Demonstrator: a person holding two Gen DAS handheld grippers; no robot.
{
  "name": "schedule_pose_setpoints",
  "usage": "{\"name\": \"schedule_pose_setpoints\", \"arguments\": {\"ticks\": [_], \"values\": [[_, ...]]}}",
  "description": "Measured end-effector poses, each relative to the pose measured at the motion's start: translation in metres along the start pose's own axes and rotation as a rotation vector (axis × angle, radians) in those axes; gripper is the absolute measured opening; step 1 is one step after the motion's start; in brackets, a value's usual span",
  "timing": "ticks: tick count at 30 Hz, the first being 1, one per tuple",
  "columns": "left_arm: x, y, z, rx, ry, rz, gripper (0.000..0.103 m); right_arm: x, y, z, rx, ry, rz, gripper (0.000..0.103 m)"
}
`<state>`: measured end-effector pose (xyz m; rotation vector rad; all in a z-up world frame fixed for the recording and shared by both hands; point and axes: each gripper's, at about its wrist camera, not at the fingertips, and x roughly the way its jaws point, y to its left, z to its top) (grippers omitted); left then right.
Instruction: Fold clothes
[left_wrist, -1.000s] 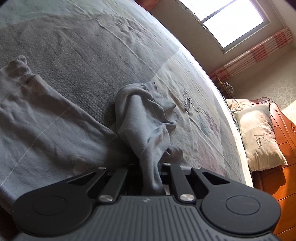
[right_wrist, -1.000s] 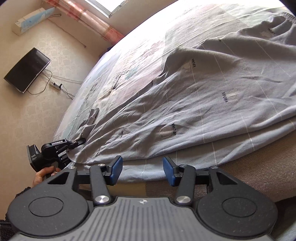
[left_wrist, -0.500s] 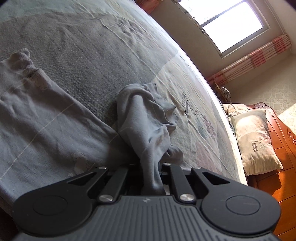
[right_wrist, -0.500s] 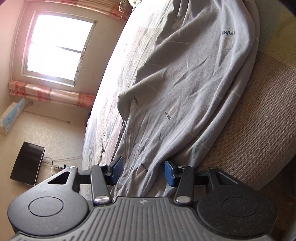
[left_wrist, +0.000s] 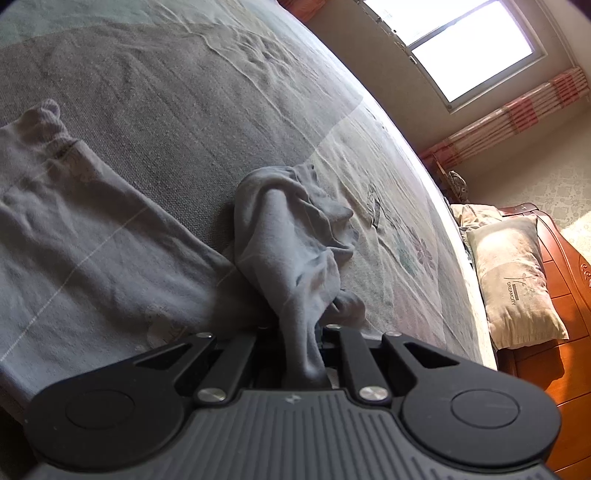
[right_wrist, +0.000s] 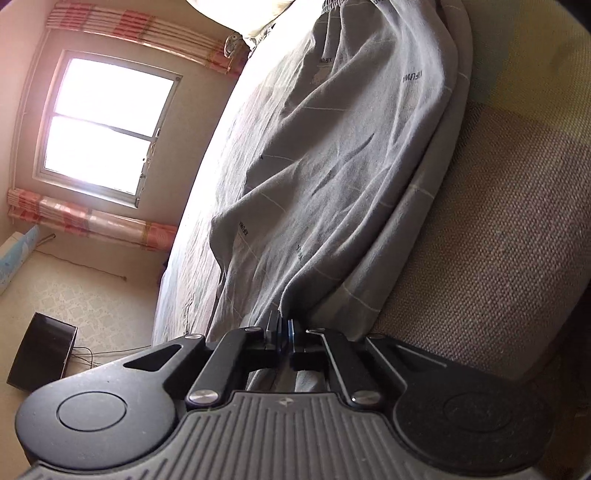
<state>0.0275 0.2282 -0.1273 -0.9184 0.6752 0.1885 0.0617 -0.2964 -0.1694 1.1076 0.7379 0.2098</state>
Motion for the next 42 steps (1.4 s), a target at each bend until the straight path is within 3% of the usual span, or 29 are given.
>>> {"name": "schedule_pose_setpoints", "arguments": {"ticks": [11,17,21,22,28,30,31,36,42], "values": [[-0.062,-0.035,0.004,0.079,-0.057,-0.088,0.006,-0.046,0.019,0.026,-0.039,-0.078,0.03,0.004],[-0.065,-0.03,0.0,0.065,-0.034,-0.078,0.006,-0.05,0.0,0.021,0.025,-0.02,-0.007,0.01],[-0.061,-0.029,0.002,0.058,-0.024,-0.076,0.006,-0.031,0.002,0.015,0.018,0.03,-0.051,0.035],[-0.06,-0.029,0.003,0.058,-0.022,-0.077,0.006,-0.027,0.002,0.014,0.012,0.038,-0.069,0.037],[-0.056,-0.03,0.006,0.076,-0.012,-0.082,0.006,-0.022,0.002,0.019,-0.045,-0.014,-0.096,0.034],[-0.057,-0.032,0.006,0.084,-0.01,-0.084,0.006,-0.02,0.002,0.02,-0.06,-0.021,-0.109,0.005],[-0.058,-0.032,0.007,0.086,-0.009,-0.089,0.006,-0.02,0.0,0.021,-0.059,-0.02,-0.115,0.003],[-0.072,-0.037,0.008,0.101,0.0,-0.113,0.007,-0.039,0.003,0.027,-0.06,-0.036,-0.083,0.002],[-0.074,-0.035,0.004,0.134,0.025,-0.062,0.007,-0.049,0.01,0.033,-0.095,-0.022,-0.113,0.003]]}}
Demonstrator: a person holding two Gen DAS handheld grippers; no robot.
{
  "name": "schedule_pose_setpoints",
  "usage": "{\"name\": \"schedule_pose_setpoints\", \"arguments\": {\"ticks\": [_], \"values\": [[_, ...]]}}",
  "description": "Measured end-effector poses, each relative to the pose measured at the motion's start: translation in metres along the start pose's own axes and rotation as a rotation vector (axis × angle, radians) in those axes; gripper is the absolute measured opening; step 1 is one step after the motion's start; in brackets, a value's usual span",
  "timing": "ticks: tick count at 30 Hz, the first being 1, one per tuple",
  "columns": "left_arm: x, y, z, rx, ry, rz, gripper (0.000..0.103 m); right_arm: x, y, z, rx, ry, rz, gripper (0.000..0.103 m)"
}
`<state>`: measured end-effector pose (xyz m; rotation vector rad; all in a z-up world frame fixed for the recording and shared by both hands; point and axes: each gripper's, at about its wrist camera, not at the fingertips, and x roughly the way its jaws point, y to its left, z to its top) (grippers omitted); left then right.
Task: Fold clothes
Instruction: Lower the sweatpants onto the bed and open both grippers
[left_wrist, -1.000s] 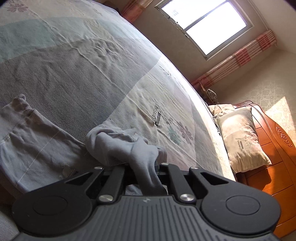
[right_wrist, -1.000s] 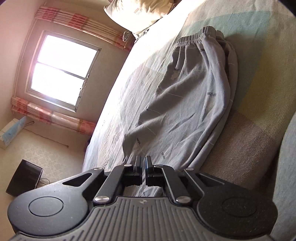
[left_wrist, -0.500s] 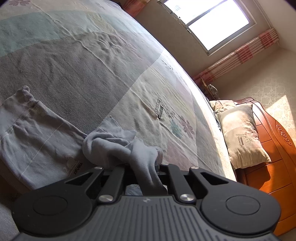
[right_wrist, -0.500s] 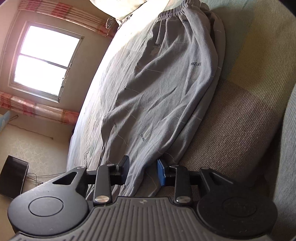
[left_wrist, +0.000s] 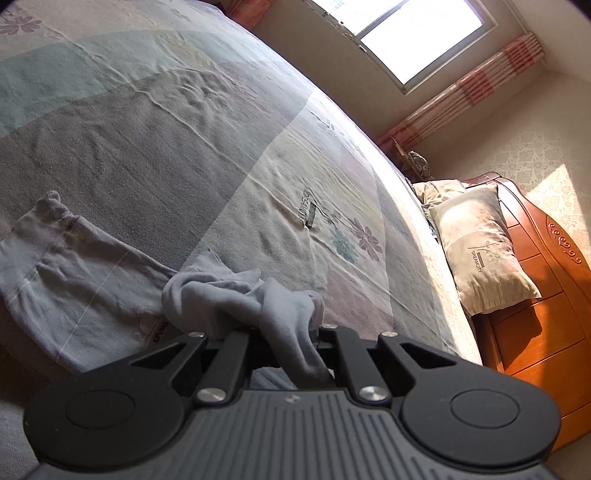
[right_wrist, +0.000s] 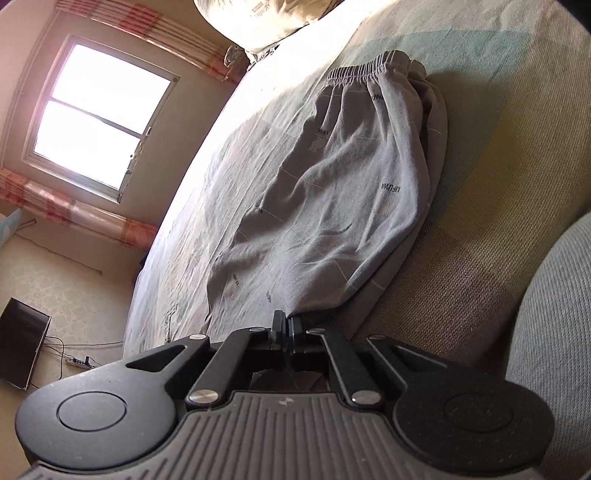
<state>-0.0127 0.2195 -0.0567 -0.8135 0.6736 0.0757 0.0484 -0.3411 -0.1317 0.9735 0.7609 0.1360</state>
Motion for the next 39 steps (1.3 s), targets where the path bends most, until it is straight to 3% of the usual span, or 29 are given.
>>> {"name": "schedule_pose_setpoints", "arguments": {"ticks": [5,8,14,17,21,22,23,24,29,31,33,36,39], "values": [[0.013,0.014,-0.008,-0.006,0.041,0.089,0.008,0.012,0.001,-0.011,-0.032,0.075,-0.087,0.006],[0.017,0.023,-0.011,-0.023,0.06,0.096,0.008,0.003,0.003,-0.009,-0.025,0.053,-0.092,0.009],[0.02,0.021,-0.01,-0.012,0.07,0.097,0.008,-0.035,-0.002,0.026,-0.063,-0.15,-0.214,0.02],[0.021,0.018,-0.01,0.001,0.073,0.102,0.008,-0.039,-0.02,0.048,-0.078,-0.198,-0.289,0.026],[0.021,0.017,-0.011,0.01,0.078,0.115,0.008,-0.027,-0.03,0.064,-0.105,-0.2,-0.311,0.024],[0.02,0.017,-0.011,0.011,0.079,0.117,0.008,-0.025,-0.032,0.066,-0.109,-0.192,-0.297,0.02],[0.019,0.017,-0.011,0.016,0.079,0.119,0.008,-0.024,-0.035,0.067,-0.108,-0.195,-0.299,0.006],[0.018,0.016,-0.01,0.023,0.078,0.123,0.008,-0.023,-0.037,0.069,-0.107,-0.197,-0.301,0.005],[0.017,0.02,-0.008,0.015,0.087,0.135,0.012,-0.028,-0.044,0.071,-0.086,-0.198,-0.314,0.007],[0.017,0.018,-0.008,0.022,0.086,0.139,0.011,-0.035,-0.04,0.069,-0.093,-0.218,-0.332,0.015],[0.018,0.014,-0.01,0.039,0.089,0.14,0.011,-0.042,-0.028,0.067,-0.132,-0.259,-0.348,0.02],[0.02,0.01,-0.01,0.059,0.089,0.145,0.011,-0.048,0.006,0.052,-0.303,-0.286,-0.334,0.02],[0.019,0.01,-0.009,0.058,0.089,0.142,0.011,-0.029,0.034,0.035,-0.487,-0.2,-0.298,0.026]]}}
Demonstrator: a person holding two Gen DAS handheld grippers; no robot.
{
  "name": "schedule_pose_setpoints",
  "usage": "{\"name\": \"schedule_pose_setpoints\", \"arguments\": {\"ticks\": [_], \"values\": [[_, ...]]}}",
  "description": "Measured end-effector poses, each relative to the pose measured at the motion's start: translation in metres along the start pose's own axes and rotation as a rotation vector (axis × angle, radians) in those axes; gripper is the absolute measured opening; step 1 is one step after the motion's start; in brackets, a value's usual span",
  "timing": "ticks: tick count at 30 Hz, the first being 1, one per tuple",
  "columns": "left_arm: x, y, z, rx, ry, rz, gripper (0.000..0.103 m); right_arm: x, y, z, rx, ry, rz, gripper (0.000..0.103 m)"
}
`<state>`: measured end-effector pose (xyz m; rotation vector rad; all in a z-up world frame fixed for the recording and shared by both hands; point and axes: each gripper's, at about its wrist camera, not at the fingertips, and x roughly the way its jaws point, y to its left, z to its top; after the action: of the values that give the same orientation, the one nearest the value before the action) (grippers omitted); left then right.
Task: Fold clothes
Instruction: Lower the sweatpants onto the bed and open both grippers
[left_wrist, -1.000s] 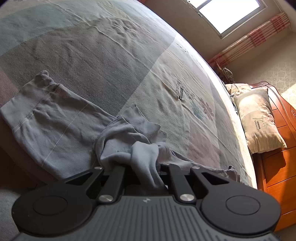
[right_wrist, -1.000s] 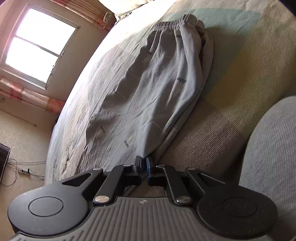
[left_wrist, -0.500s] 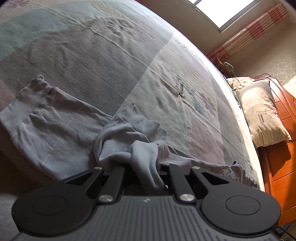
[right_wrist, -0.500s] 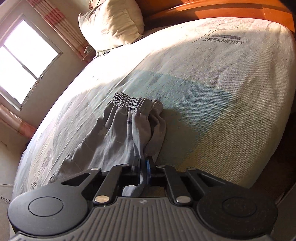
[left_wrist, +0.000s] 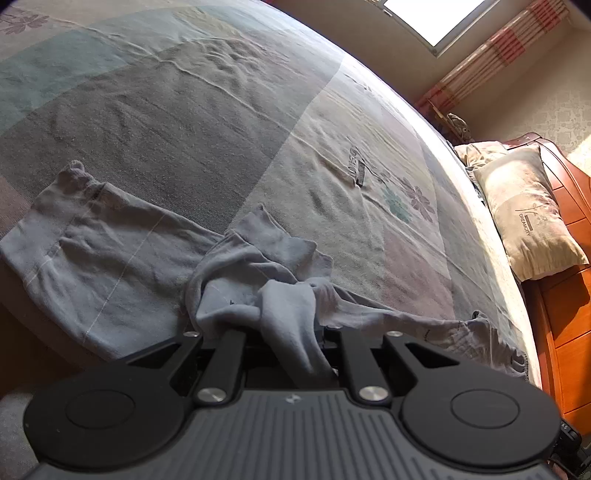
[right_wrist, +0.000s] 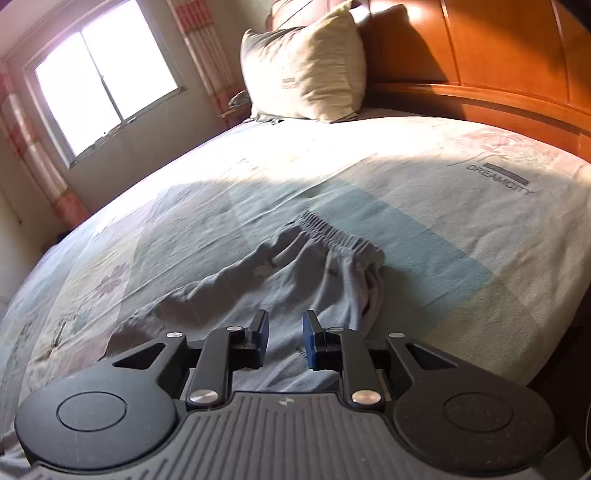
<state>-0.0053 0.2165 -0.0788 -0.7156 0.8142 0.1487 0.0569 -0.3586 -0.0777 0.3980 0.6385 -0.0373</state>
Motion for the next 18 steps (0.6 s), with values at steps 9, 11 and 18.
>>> {"name": "schedule_pose_setpoints", "arguments": {"ticks": [9,11,18], "values": [[-0.007,0.013,-0.001,-0.031,0.002,-0.012,0.012,0.024,0.03,-0.04,-0.211,0.189,0.006,0.033],[-0.008,0.012,-0.001,-0.023,-0.002,-0.033,0.015,0.021,0.031,-0.037,-0.201,0.204,0.003,0.035],[-0.007,0.008,-0.004,0.009,0.036,-0.031,0.048,0.028,0.046,-0.042,-0.206,0.195,0.012,0.059]]}}
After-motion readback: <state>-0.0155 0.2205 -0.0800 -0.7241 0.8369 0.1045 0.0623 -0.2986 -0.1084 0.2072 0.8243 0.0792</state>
